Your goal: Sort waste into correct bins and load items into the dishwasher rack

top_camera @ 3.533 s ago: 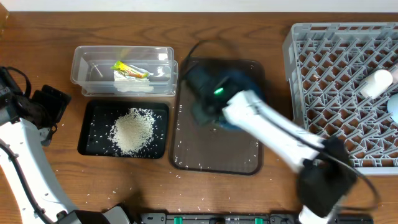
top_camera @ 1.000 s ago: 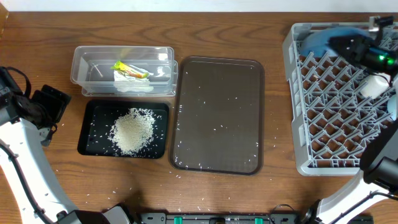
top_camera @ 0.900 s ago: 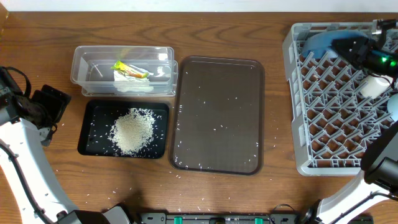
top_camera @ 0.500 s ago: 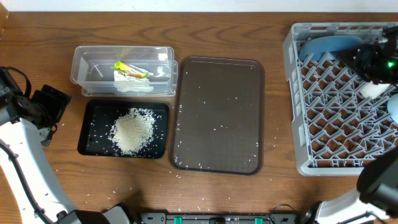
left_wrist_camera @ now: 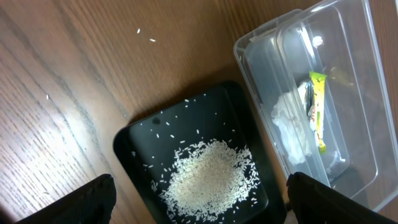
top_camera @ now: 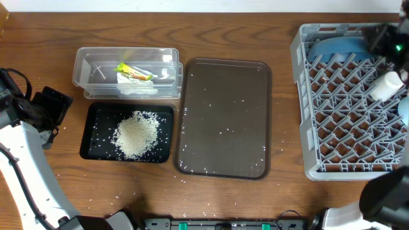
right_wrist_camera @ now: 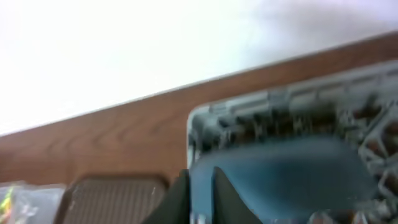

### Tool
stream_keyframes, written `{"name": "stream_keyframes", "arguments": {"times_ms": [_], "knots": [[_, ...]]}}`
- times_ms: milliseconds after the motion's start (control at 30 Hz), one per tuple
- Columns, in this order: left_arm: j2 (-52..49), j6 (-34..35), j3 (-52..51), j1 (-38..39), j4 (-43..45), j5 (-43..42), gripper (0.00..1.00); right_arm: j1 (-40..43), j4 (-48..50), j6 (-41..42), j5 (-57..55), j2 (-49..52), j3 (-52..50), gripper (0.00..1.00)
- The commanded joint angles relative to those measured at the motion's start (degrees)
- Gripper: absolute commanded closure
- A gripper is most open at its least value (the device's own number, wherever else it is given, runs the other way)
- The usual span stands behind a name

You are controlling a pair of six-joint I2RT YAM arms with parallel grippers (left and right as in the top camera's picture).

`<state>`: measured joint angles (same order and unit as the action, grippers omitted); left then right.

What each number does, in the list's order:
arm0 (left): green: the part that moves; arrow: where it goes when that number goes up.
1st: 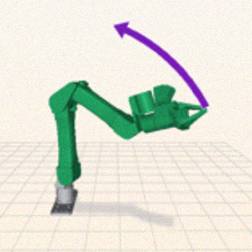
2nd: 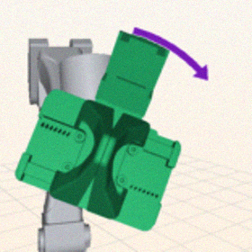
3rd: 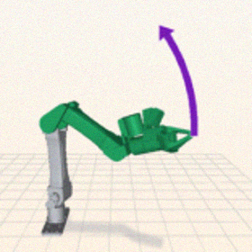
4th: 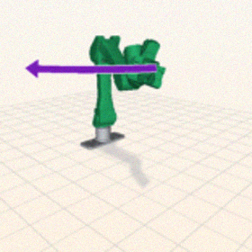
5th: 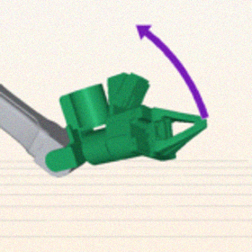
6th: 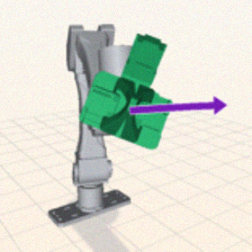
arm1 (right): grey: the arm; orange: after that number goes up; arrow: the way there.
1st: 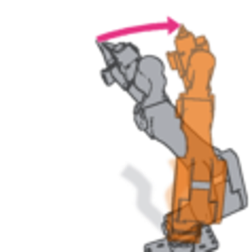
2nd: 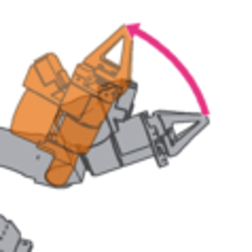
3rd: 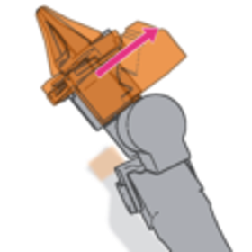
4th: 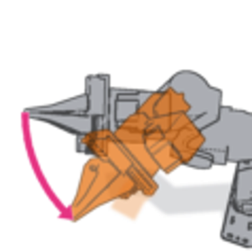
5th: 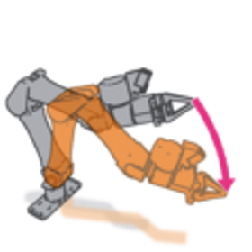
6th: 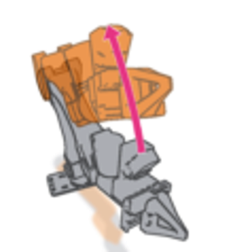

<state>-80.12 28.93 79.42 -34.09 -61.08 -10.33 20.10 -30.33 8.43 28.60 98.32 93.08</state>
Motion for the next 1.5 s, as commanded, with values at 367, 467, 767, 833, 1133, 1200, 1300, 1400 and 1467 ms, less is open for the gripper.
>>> {"name": "stream_keyframes", "arguments": {"times_ms": [367,467,767,833,1133,1200,1300,1400,1467], "knots": [[0.37,0.31,0.72,-0.28,0.07,0.13,0.09,-5.84,-2.93,1.42,-14.95,9.05,-0.09,0.99],[0.37,0.33,0.72,-0.28,0.07,0.13,0.09,-5.29,-8.68,1.66,-14.95,5.46,-0.09,0.98],[0.37,0.33,0.72,-0.28,0.07,0.13,0.09,-4.92,-21.66,1.81,-12.26,-6.23,-0.09,0.78],[0.37,0.33,0.72,-0.28,0.07,0.13,0.09,-4.94,-24.5,1.84,-9.88,-8.59,-0.09,0.42],[0.37,0.33,0.72,-0.28,0.07,0.13,0.09,-8.02,-38.25,2.19,-7.61,-10.27,-0.35,0.18],[0.37,0.33,0.72,-0.28,0.07,0.13,0.09,-9.11,-40.0,0.87,-7.61,-10.56,-0.33,0.18],[0.37,0.33,0.72,-0.28,0.07,0.13,0.09,-11.19,-43.45,-1.73,-7.85,-12.11,-0.35,0.11],[0.37,0.31,0.72,-0.28,0.07,0.13,0.09,-13.38,-46.16,-2.32,-10.97,-14.67,-0.61,0.03],[0.37,0.33,0.72,-0.28,0.07,0.13,0.09,-15.39,-46.82,-2.19,-15.28,-17.16,-1.84,0.01]]}}
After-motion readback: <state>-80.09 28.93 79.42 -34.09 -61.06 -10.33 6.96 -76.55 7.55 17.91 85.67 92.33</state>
